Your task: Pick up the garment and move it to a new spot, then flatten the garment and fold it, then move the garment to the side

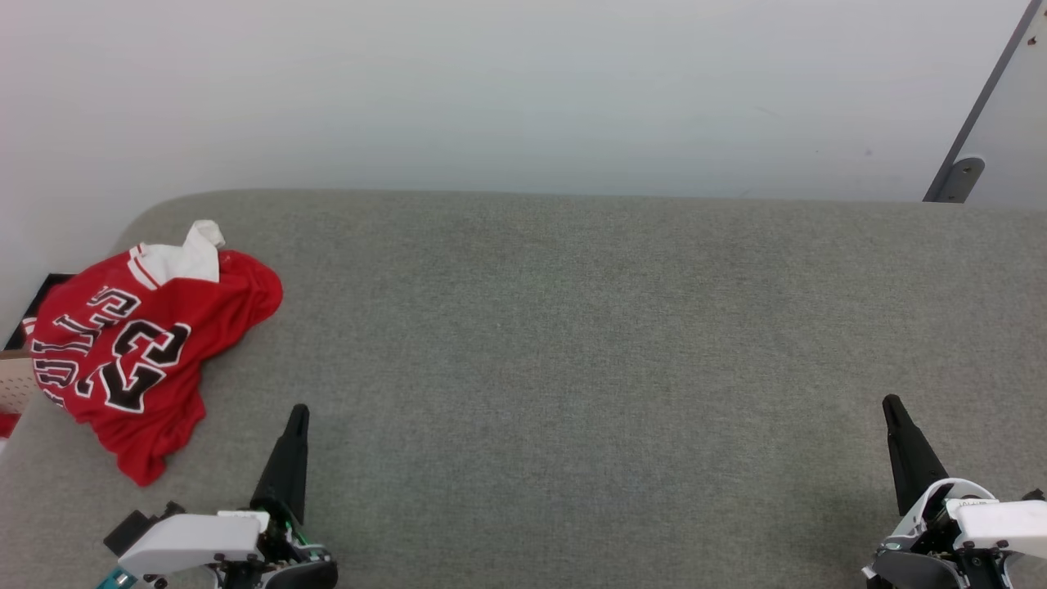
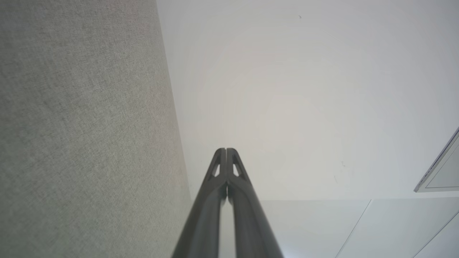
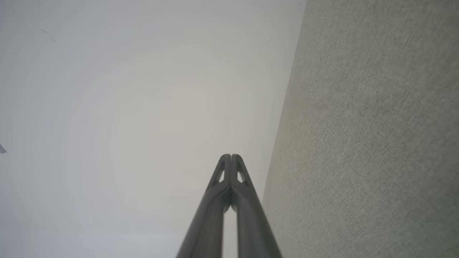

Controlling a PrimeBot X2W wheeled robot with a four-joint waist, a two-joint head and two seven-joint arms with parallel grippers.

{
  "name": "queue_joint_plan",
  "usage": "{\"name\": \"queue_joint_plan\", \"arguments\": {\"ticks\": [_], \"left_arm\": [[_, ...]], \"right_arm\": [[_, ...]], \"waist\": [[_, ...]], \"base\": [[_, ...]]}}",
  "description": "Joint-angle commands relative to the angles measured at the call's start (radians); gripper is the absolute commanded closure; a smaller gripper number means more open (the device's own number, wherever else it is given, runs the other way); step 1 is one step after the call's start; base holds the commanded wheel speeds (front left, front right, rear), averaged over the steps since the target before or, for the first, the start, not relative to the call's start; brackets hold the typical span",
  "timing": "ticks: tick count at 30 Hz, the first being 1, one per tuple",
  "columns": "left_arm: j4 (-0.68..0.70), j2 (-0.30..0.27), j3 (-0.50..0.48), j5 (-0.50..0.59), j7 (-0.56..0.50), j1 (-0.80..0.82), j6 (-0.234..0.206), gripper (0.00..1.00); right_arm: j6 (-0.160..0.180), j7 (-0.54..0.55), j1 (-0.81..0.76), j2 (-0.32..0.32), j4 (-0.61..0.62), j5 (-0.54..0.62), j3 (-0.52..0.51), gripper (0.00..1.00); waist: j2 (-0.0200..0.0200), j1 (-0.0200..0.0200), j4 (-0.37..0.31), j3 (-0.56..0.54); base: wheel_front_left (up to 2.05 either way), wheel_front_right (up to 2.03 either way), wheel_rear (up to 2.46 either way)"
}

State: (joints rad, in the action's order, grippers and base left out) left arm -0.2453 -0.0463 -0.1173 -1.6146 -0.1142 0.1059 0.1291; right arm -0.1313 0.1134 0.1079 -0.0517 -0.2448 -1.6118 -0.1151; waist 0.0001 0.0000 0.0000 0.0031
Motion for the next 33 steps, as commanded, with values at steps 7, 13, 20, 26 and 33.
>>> {"name": "queue_joint_plan", "arguments": {"ticks": [7,13,20,26,33], "left_arm": [[-0.011,0.003,0.002,0.000,0.001,-0.007,-0.002,0.00],[-0.029,0.011,0.013,0.003,0.009,-0.040,-0.006,0.00],[0.018,0.007,0.030,0.011,0.030,-0.051,-0.018,0.00],[0.054,-0.001,0.042,0.017,0.045,-0.060,-0.025,0.00],[0.089,-0.013,0.054,0.031,0.063,-0.069,-0.034,0.00]], "right_arm": [[0.000,-0.001,-0.005,0.001,-0.013,0.000,0.000,0.00],[0.000,-0.014,-0.037,0.004,-0.038,0.002,0.013,0.00],[0.000,-0.050,-0.031,0.004,-0.016,0.010,0.047,0.00],[0.000,-0.078,-0.028,0.004,0.000,0.026,0.071,0.00],[0.000,-0.108,-0.025,0.003,0.014,0.058,0.090,0.00]], "waist": [[-0.0001,0.0000,0.000,0.000],[-0.0001,0.0000,0.000,0.000],[-0.0001,0.0000,0.000,-0.001],[-0.0001,0.0000,0.001,-0.002],[-0.0001,0.0000,0.000,-0.004]], "base": [[0.00,0.00,0.00],[0.00,0.00,0.00],[0.00,0.00,0.00],[0.00,0.00,0.00],[0.00,0.00,0.00]]}}
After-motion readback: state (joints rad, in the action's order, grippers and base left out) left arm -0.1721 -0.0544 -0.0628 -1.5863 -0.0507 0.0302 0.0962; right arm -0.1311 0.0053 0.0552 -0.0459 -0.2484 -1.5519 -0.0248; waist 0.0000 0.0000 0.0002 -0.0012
